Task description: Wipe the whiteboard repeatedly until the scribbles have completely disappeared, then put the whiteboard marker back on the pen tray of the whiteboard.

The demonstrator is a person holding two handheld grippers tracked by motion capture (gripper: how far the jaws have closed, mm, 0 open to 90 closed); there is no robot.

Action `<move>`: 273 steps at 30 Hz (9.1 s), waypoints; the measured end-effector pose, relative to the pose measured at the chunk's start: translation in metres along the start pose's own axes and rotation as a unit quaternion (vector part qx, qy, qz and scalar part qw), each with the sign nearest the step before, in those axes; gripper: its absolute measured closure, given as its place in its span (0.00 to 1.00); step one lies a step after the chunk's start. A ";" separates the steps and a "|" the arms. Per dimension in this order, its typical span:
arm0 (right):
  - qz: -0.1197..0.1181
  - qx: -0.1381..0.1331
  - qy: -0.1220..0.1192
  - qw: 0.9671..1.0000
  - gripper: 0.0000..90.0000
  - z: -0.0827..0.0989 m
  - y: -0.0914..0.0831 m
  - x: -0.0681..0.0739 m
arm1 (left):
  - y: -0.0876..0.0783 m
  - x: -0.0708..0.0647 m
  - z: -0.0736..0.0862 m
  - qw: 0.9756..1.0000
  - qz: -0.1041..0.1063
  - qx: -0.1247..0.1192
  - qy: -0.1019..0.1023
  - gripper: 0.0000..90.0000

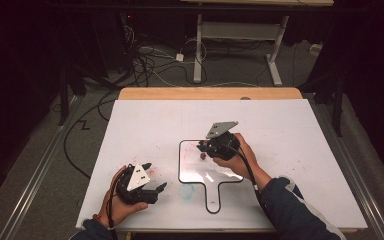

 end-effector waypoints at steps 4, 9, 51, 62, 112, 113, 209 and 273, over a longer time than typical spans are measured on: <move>0.033 0.000 -0.001 0.999 0.90 0.001 0.003 -0.018 | 0.000 0.000 0.000 1.000 0.001 -0.001 0.000 0.21; 0.065 0.000 -0.019 0.998 0.90 -0.012 0.020 -0.026 | 0.001 0.000 0.000 1.000 0.004 0.002 0.003 0.21; 0.034 0.007 -0.012 0.999 0.90 -0.037 0.050 -0.030 | -0.001 0.000 0.000 1.000 0.005 -0.002 0.005 0.21; 0.018 0.013 -0.008 1.000 0.90 -0.039 0.051 -0.026 | -0.001 0.000 0.000 1.000 0.006 -0.003 0.003 0.21; -0.096 0.031 -0.007 0.995 0.90 -0.042 0.044 0.023 | -0.003 -0.003 -0.001 1.000 0.015 -0.007 0.004 0.21; -0.082 0.033 -0.007 0.996 0.90 -0.041 0.044 0.017 | -0.003 -0.003 -0.001 1.000 0.014 -0.007 0.004 0.21; 0.009 0.040 0.200 0.979 0.89 0.112 -0.036 -0.051 | 0.003 -0.007 0.008 0.999 0.002 0.029 0.025 0.21; 0.068 0.042 0.192 0.978 0.79 0.111 -0.023 -0.085 | 0.006 -0.010 0.010 0.999 0.010 0.038 0.029 0.21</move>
Point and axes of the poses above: each handheld gripper's, and its own axes: y roughly forward along the jaws, z roughly out of its underside, x roughly to its left, the point moved 10 cm from there along y, roughly forward along the jaws, and after that the axes turned 2 degrees about -y, right-handed, at the moved point
